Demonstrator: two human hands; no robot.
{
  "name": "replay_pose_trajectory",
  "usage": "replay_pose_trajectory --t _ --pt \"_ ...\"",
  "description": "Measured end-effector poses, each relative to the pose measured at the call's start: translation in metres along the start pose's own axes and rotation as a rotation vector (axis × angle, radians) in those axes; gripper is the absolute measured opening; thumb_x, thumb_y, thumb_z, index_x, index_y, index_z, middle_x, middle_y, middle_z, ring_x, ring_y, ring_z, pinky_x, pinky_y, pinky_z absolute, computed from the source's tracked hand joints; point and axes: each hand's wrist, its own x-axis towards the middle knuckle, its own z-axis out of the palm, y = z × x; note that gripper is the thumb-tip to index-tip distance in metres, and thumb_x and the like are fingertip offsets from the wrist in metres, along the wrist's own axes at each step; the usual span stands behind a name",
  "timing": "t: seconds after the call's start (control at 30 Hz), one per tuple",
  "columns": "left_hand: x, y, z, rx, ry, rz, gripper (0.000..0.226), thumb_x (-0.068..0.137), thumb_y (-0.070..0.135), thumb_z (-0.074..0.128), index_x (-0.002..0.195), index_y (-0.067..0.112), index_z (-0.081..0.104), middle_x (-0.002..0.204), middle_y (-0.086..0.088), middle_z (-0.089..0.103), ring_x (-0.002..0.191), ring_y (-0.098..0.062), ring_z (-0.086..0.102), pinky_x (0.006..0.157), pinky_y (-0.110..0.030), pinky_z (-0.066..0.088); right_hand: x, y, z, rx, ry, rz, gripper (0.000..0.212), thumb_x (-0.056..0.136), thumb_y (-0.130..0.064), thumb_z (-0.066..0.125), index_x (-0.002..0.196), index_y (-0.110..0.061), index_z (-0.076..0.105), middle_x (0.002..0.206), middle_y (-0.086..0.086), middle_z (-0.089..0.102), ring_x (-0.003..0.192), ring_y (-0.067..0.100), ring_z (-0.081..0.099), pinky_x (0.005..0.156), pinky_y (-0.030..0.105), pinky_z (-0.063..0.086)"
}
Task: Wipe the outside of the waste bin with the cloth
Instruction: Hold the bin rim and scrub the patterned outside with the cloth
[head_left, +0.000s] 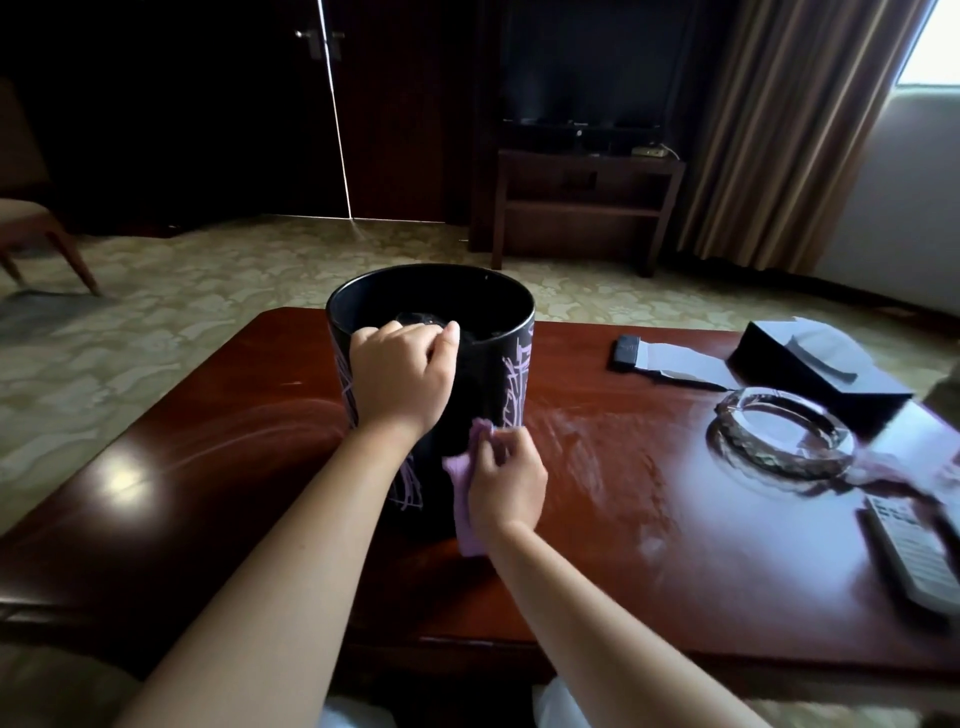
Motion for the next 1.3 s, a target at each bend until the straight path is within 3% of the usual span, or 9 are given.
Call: replay_pose_trajectory --t 0.1,0.3,0.5,0.63,0.7,0.83,1.0,1.17,1.3 --pt "0.0 0.0 0.001 0.051 -0.012 0.014 0.043 0.086 0.041 0.037 0.05 0.019 0.048 0.052 -0.003 0.059 0.06 -0.028 0.057 0.067 -0.035 0.033 -0.001 0.014 0.0 -0.036 -0.027 0.175 0.014 0.091 -0.031 0.057 0.083 -0.02 0.058 0.075 -0.008 0.057 0.079 0.013 0.056 0.058 0.018 0.027" --pt "0.0 0.0 0.006 0.095 0.018 0.015 0.045 0.083 0.046 0.043 0.057 0.017 0.063 0.055 -0.003 0.063 0.062 -0.026 0.059 0.07 -0.035 0.034 0.011 0.001 0.003 0.122 0.106 0.026 0.013 0.091 -0.026 0.06 0.089 -0.014 0.063 0.081 -0.005 0.062 0.077 0.009 0.053 0.062 0.015 0.03" --pt "-0.001 -0.002 0.006 0.09 0.022 0.013 0.044 0.083 0.048 0.043 0.059 0.017 0.063 0.057 -0.002 0.064 0.064 -0.026 0.058 0.071 -0.034 0.027 -0.003 0.06 0.012 -0.044 -0.058 0.368 0.017 0.09 -0.031 0.059 0.094 -0.016 0.066 0.094 0.002 0.069 0.093 0.019 0.062 0.07 0.021 0.034" --pt "-0.002 0.0 0.007 0.084 0.025 0.01 0.043 0.083 0.047 0.044 0.059 0.017 0.062 0.057 -0.002 0.063 0.064 -0.025 0.057 0.072 -0.034 0.03 -0.001 0.072 0.003 -0.008 0.043 0.461 0.017 0.09 -0.031 0.059 0.096 -0.016 0.066 0.096 0.004 0.069 0.087 0.019 0.059 0.071 0.022 0.036" --pt "-0.002 0.001 0.007 0.089 0.037 0.013 0.042 0.083 0.046 0.045 0.058 0.017 0.062 0.056 -0.002 0.063 0.063 -0.026 0.057 0.071 -0.034 0.03 0.003 0.07 0.001 -0.016 0.073 0.454 0.018 0.091 -0.031 0.057 0.098 -0.017 0.066 0.097 0.003 0.069 0.091 0.021 0.06 0.072 0.023 0.037" --pt "-0.003 0.002 0.007 0.118 0.046 0.025 0.041 0.084 0.043 0.045 0.058 0.015 0.062 0.057 -0.003 0.063 0.063 -0.028 0.057 0.07 -0.035 0.028 0.001 0.065 0.013 -0.065 -0.025 0.369 0.025 0.091 -0.031 0.05 0.108 -0.021 0.065 0.107 0.004 0.068 0.105 0.024 0.06 0.085 0.029 0.043" --pt "-0.002 0.012 0.01 0.17 0.018 0.068 0.036 0.085 0.028 0.043 0.054 0.012 0.054 0.056 -0.005 0.059 0.058 -0.03 0.055 0.062 -0.034 0.037 -0.023 0.071 0.025 -0.442 -0.109 0.15 0.03 0.092 -0.035 0.045 0.119 -0.025 0.055 0.115 0.001 0.059 0.113 0.024 0.05 0.092 0.035 0.04" --pt "-0.003 0.031 0.022 0.148 -0.019 0.022 0.03 0.085 0.021 0.044 0.064 0.012 0.064 0.064 -0.004 0.065 0.064 -0.03 0.058 0.068 -0.036 0.034 -0.017 0.075 0.022 -0.424 -0.138 0.1 0.024 0.094 -0.029 0.044 0.111 -0.024 0.06 0.109 0.004 0.057 0.106 0.024 0.054 0.083 0.031 0.04" --pt "-0.002 0.024 0.024 0.111 0.024 0.043 0.022 0.082 0.019 0.052 0.066 0.014 0.066 0.065 -0.002 0.066 0.066 -0.029 0.058 0.064 -0.031 0.015 -0.002 0.077 0.017 -0.391 -0.087 0.132 0.024 0.094 -0.028 0.045 0.091 -0.017 0.065 0.098 0.007 0.064 0.093 0.026 0.06 0.07 0.028 0.035"
